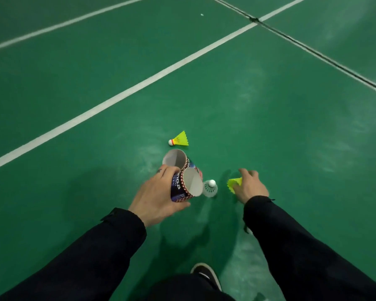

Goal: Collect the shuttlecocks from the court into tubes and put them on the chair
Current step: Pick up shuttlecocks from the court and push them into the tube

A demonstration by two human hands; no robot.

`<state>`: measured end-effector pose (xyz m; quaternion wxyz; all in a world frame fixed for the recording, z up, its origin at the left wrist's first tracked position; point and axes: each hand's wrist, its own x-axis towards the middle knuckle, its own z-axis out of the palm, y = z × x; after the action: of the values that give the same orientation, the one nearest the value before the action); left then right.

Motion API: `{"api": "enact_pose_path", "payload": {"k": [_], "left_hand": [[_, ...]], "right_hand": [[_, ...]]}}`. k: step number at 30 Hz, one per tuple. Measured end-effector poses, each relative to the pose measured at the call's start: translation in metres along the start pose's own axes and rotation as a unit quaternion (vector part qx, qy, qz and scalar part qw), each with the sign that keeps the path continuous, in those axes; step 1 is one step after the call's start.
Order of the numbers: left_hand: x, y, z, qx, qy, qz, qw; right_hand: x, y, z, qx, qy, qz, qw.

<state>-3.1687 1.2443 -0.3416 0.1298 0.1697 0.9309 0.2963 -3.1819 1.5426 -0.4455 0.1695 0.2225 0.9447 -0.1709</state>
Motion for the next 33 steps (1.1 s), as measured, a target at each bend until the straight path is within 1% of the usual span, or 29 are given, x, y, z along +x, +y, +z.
{"api": "enact_pose_path", "payload": {"k": [1, 2, 3, 4, 5, 6, 7, 8, 9, 10, 11, 12, 13, 15, 16, 17, 18, 19, 20, 22, 24, 25, 26, 27, 29, 31, 33], "left_hand": [[0.008, -0.006, -0.003, 0.009, 0.0, -0.005, 1.0], [0.014, -0.011, -0.007, 0.022, -0.001, -0.011, 1.0], [0.018, -0.015, -0.013, 0.039, -0.003, -0.02, 0.999], [0.022, -0.018, -0.019, 0.055, -0.009, -0.028, 0.998], [0.026, -0.019, -0.028, 0.07, -0.02, -0.033, 0.997], [0.031, -0.019, -0.036, 0.086, -0.037, -0.029, 0.995], [0.037, -0.018, -0.047, 0.102, -0.057, -0.02, 0.993], [0.044, -0.017, -0.056, 0.117, -0.078, -0.012, 0.99], [0.051, -0.016, -0.064, 0.125, -0.095, -0.001, 0.988], [0.057, -0.013, -0.07, 0.126, -0.104, 0.012, 0.986], [0.062, -0.009, -0.074, 0.125, -0.106, 0.024, 0.986], [0.067, -0.007, -0.075, 0.125, -0.099, 0.038, 0.986], [0.071, -0.005, -0.074, 0.124, -0.094, 0.044, 0.987], [0.079, -0.01, -0.069, 0.109, -0.077, 0.049, 0.99], [0.078, -0.021, -0.063, 0.094, -0.061, 0.044, 0.993], [0.076, -0.031, -0.061, 0.08, -0.049, 0.039, 0.995], [0.078, -0.034, -0.062, 0.076, -0.047, 0.04, 0.995], [0.078, -0.035, -0.063, 0.077, -0.043, 0.041, 0.995], [0.077, -0.038, -0.066, 0.082, -0.034, 0.043, 0.995], [0.068, -0.043, -0.069, 0.081, -0.033, 0.039, 0.995], [0.062, -0.043, -0.067, 0.104, -0.053, 0.067, 0.991], [0.057, -0.044, -0.061, 0.129, -0.06, 0.085, 0.986], [0.053, -0.047, -0.055, 0.147, -0.064, 0.1, 0.982], [0.051, -0.051, -0.049, 0.152, -0.063, 0.104, 0.981], [0.056, -0.064, -0.042, 0.13, -0.048, 0.081, 0.987], [0.061, -0.077, -0.039, 0.098, -0.027, 0.044, 0.994], [0.062, -0.089, -0.039, 0.073, 0.004, 0.0, 0.997]], "right_hand": [[0.014, 0.003, 0.002, -0.024, -0.002, 0.012, 1.0], [0.024, 0.002, 0.001, -0.005, 0.014, 0.026, 1.0], [0.028, -0.002, -0.004, 0.054, 0.036, 0.035, 0.997], [0.025, -0.01, -0.011, 0.164, 0.052, 0.032, 0.985], [0.015, -0.022, -0.023, 0.303, 0.059, 0.016, 0.951], [-0.002, -0.04, -0.04, 0.432, 0.045, -0.019, 0.9], [-0.02, -0.06, -0.059, 0.519, 0.01, -0.071, 0.852], [-0.035, -0.079, -0.072, 0.55, -0.033, -0.119, 0.826], [-0.049, -0.096, -0.079, 0.548, -0.071, -0.163, 0.818], [-0.058, -0.111, -0.079, 0.53, -0.1, -0.192, 0.82], [-0.064, -0.122, -0.077, 0.509, -0.11, -0.202, 0.83], [-0.064, -0.132, -0.073, 0.487, -0.095, -0.202, 0.844], [-0.062, -0.139, -0.068, 0.466, -0.06, -0.195, 0.861], [-0.052, -0.147, -0.058, 0.437, 0.038, -0.177, 0.881], [-0.049, -0.152, -0.05, 0.436, 0.086, -0.183, 0.877], [-0.049, -0.158, -0.046, 0.455, 0.122, -0.203, 0.858], [-0.049, -0.156, -0.047, 0.484, 0.149, -0.229, 0.832], [-0.051, -0.152, -0.051, 0.498, 0.157, -0.263, 0.811], [-0.055, -0.152, -0.051, 0.477, 0.136, -0.303, 0.813], [-0.071, -0.153, -0.043, 0.362, 0.019, -0.366, 0.857], [-0.083, -0.158, -0.035, 0.236, -0.069, -0.376, 0.893], [-0.084, -0.162, -0.029, 0.194, -0.106, -0.362, 0.906], [-0.084, -0.164, -0.024, 0.175, -0.135, -0.345, 0.912], [-0.081, -0.166, -0.02, 0.183, -0.154, -0.337, 0.911], [-0.073, -0.168, -0.012, 0.24, -0.161, -0.346, 0.893], [-0.068, -0.17, -0.005, 0.325, -0.119, -0.337, 0.875], [-0.063, -0.171, -0.004, 0.453, -0.056, -0.273, 0.847]]}}
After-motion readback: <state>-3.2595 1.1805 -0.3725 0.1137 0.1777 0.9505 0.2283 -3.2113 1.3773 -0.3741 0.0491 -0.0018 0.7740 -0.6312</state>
